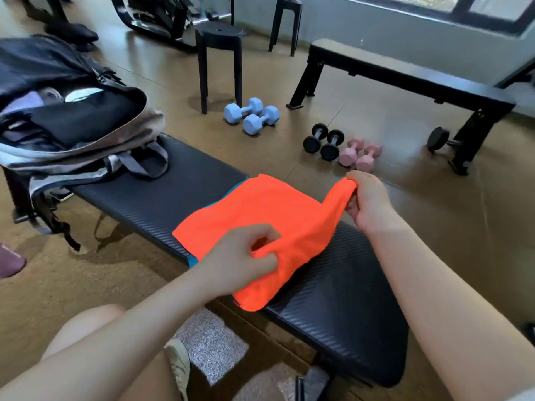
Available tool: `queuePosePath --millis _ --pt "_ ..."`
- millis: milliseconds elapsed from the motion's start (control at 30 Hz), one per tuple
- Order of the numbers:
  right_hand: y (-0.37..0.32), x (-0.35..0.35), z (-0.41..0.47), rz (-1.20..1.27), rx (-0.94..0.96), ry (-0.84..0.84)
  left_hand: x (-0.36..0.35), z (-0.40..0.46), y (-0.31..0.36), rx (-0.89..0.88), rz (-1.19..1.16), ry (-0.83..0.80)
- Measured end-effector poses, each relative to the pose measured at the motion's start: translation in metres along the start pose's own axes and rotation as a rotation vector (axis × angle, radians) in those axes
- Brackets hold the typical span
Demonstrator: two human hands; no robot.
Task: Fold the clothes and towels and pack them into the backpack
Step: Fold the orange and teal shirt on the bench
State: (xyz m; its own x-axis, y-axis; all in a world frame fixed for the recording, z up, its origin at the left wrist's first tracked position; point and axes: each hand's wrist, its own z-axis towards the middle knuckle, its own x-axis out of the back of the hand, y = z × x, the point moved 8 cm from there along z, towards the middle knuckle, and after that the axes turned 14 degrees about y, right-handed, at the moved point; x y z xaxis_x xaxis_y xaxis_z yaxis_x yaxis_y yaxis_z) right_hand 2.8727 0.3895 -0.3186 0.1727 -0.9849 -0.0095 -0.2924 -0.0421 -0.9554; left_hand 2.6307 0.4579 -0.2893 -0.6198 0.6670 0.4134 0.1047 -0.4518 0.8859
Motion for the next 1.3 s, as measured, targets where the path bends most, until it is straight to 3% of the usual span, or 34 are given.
queuePosePath --millis 133,267,467,533,567,633,700,733,833,1033,1200,1300 --pt "-0.012 -0.05 -0.01 -0.05 0.098 -0.043 0.057 0.007 -0.045 0.21 -0.135 0.213" --pt "-0.011 -0.112 -0.016 -0.261 0.244 -0.13 0.096 0.008 -0.087 0.299 -0.176 0.263" --pt "0.01 -0.176 -0.001 -0.638 0.409 -0.103 0.117 0.023 -0.146 0.305 0.31 0.212" --pt "0.022 -0.179 -0.005 -0.831 0.494 -0.123 0.116 0.028 -0.144 0.211 0.582 0.257" --pt "0.024 -0.18 -0.012 -0.924 0.633 -0.137 0.108 0.032 -0.136 0.1 0.663 0.287" --pt "0.027 -0.185 -0.05 -1.022 1.144 -0.191 0.082 0.039 -0.115 -0.123 0.653 0.309" --pt "0.052 -0.189 -0.088 -1.034 1.495 -0.37 0.049 0.042 -0.103 -0.214 0.651 0.222" --pt "0.074 -0.192 -0.094 -1.133 1.523 -0.51 0.032 0.042 -0.108 -0.17 0.672 0.113" --pt "0.116 -0.185 -0.077 -1.451 1.238 -0.806 0.008 0.03 -0.137 0.002 0.809 -0.135" --pt "0.098 -0.168 -0.029 -1.502 1.279 -0.715 0.015 0.025 -0.147 -0.031 0.889 -0.17" --pt "0.082 -0.159 0.015 -1.511 1.054 -0.578 0.014 0.028 -0.147 -0.037 0.948 -0.197" --pt "0.07 -0.163 -0.003 -1.46 1.231 -0.403 0.017 0.026 -0.144 -0.081 0.887 -0.222"
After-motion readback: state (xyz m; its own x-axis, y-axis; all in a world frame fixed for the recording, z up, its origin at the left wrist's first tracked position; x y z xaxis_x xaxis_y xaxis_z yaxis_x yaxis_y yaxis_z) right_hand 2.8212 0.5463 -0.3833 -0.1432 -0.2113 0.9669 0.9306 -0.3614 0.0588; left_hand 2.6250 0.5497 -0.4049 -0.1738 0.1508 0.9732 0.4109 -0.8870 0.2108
